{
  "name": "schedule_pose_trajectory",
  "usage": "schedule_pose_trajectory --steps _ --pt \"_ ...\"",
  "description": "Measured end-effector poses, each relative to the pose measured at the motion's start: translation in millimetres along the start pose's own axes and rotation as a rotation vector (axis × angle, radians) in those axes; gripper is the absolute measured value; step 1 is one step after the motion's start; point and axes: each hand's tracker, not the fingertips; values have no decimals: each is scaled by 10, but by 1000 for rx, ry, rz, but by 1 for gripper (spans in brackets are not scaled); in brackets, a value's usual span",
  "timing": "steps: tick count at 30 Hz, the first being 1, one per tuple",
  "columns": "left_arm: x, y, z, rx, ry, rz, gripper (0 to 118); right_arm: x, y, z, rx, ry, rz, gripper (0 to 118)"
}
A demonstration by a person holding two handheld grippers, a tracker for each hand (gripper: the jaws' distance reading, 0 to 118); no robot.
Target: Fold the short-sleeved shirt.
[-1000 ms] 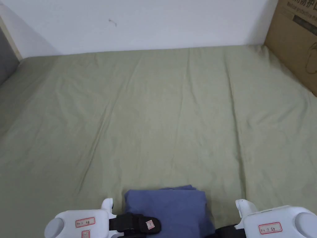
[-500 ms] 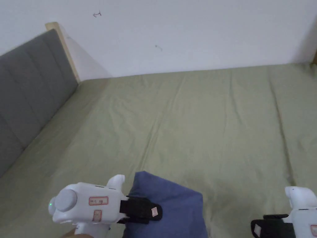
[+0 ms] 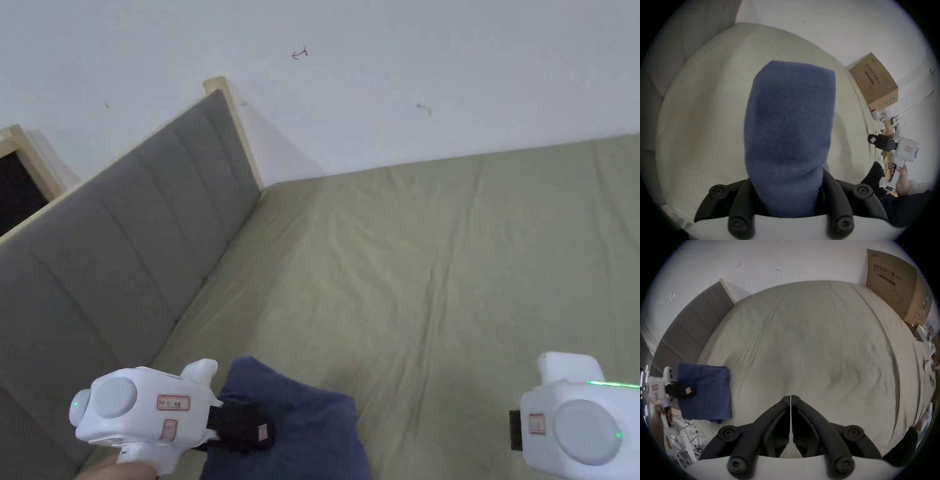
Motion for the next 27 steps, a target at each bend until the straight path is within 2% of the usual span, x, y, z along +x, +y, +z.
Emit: schedule_pose_trajectory --steps 3,6,7,8,9,11,12,14,16,20,22,24,25,26,27 --pt "-306 51 86 -17 68 5 22 -386 43 -118 6 -16 16 1" --pt "-522 80 140 -35 144 -17 23 -597 71 -206 0 -33 -3 1" --pt "-550 75 153 -41 176 -40 27 -634 73 -231 -4 -34 -14 1" --pt "-582 82 159 -36 220 -59 40 -663 73 -252 -10 -34 -22 0" --pt "-603 87 167 -26 274 -76 60 -687 70 -274 -13 -40 -30 1" --pt "-627 92 204 21 378 -101 112 -729 63 -321 -15 -72 -32 1" --pt "-653 86 228 38 394 -75 117 -730 58 -328 -18 -87 -27 0" --pt "-688 71 315 87 411 -32 116 -718 53 -353 -27 -95 -19 1" --pt "-669 61 371 104 487 -29 116 -683 39 -348 -31 -98 -21 1" --pt "-466 -26 370 66 772 -133 116 -609 11 -286 -26 -116 -10 1" --pt "-341 -103 350 48 796 -179 116 -551 5 -223 -23 -120 -4 1" --pt "-147 -177 342 37 758 -165 115 -472 -2 -138 -18 -115 -1 1" --pt "-57 -209 320 12 693 -152 111 -424 -6 -94 -16 -112 1 0" --pt "62 -243 286 2 649 -136 94 -367 -12 -44 -11 -111 5 1" --pt "214 -274 261 16 635 -128 67 -306 -16 2 -8 -110 10 0"
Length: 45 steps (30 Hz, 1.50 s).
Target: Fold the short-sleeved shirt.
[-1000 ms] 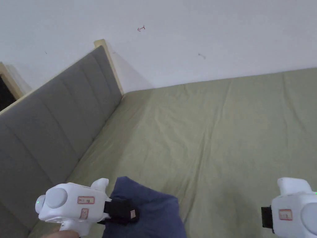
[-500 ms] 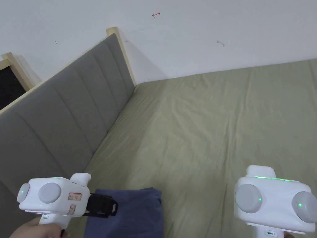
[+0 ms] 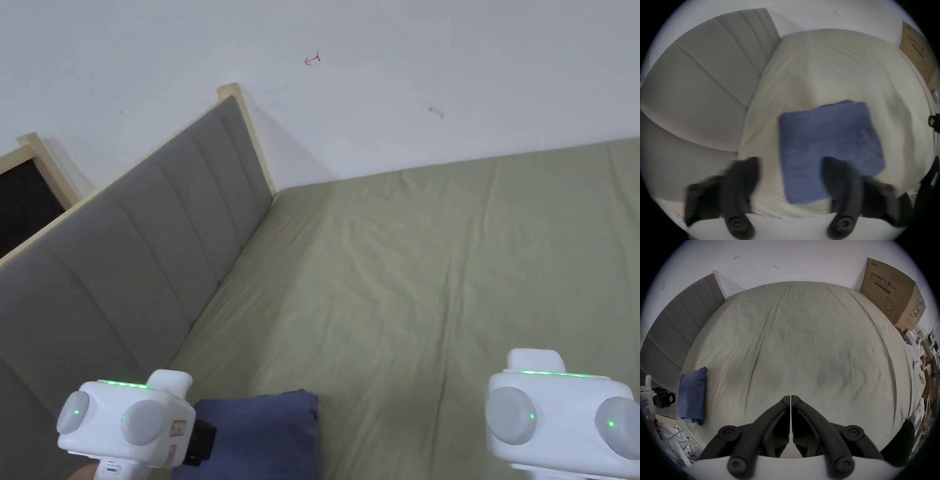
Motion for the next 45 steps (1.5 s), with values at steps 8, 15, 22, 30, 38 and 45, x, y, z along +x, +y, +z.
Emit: schedule_pose_trajectory --steps 8,15,22,30,38,45 --pt "1650 -40 603 222 -175 104 3 1040 -39 367 45 16 -39 1" --pt "3098 52 1288 414 -366 164 3 2282 23 901 162 2 -117 1" --pt "4005 78 2045 623 -363 114 3 3316 114 1537 363 -2 -220 1" --pt "4293 19 2791 870 -291 148 3 3678 135 2251 669 33 -137 1" --pt "4317 -137 3311 1025 -259 123 23 3536 -72 2755 948 13 -71 59" --pt "4328 -228 3471 1105 -216 73 104 3457 -116 2838 996 3 -69 115"
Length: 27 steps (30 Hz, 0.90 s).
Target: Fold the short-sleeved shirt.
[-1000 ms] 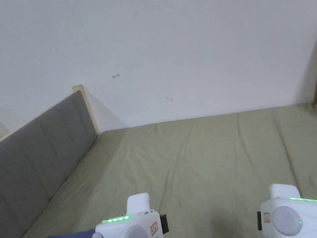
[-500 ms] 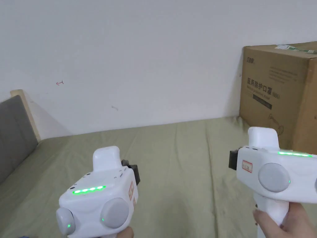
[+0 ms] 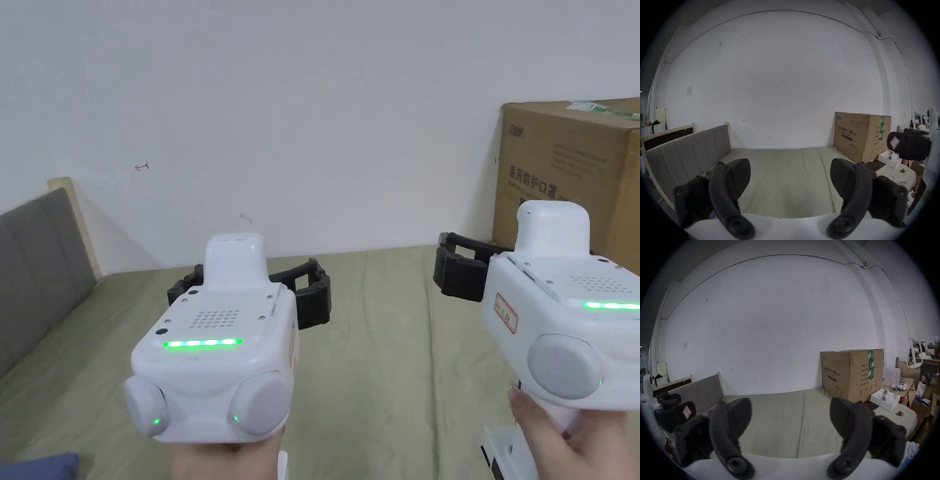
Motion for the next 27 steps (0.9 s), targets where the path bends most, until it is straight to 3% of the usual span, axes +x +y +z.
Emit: schedule_pose_trajectory --steps 7,27 --pt "-75 1 -4 22 66 -22 104 -34 -16 15 18 -34 51 118" --pt "-273 26 40 62 69 -2 104 -144 -49 -41 -1 -52 55 118"
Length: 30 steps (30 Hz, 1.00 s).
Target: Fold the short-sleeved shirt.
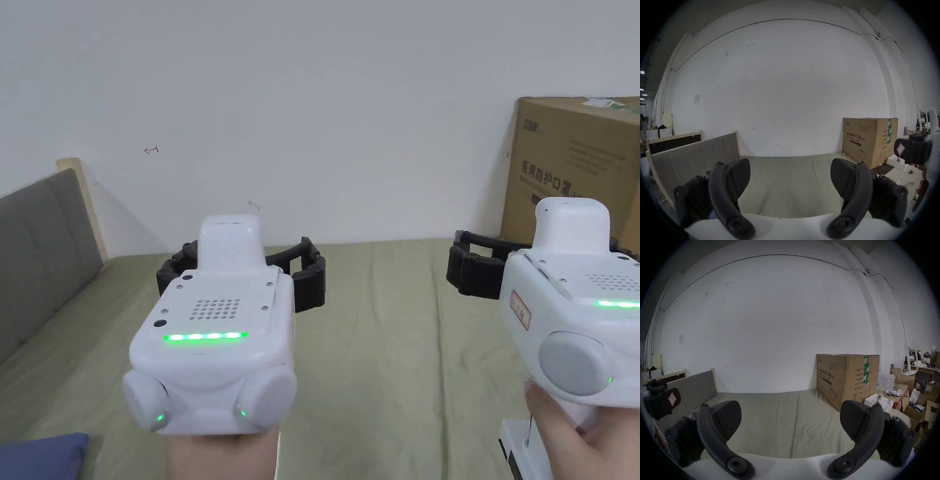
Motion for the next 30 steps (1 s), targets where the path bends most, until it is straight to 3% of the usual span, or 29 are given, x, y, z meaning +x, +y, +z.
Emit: schedule_pose_trajectory --steps 10,14,30 --pt "-26 43 1 -5 -17 3 104 36 -10 -40 -32 -3 -43 118" --pt "13 47 -58 -23 24 -11 104 6 -29 -67 -42 -7 -20 118" --pt "-26 0 -133 -76 -42 31 104 -102 -20 -111 -58 14 26 118"
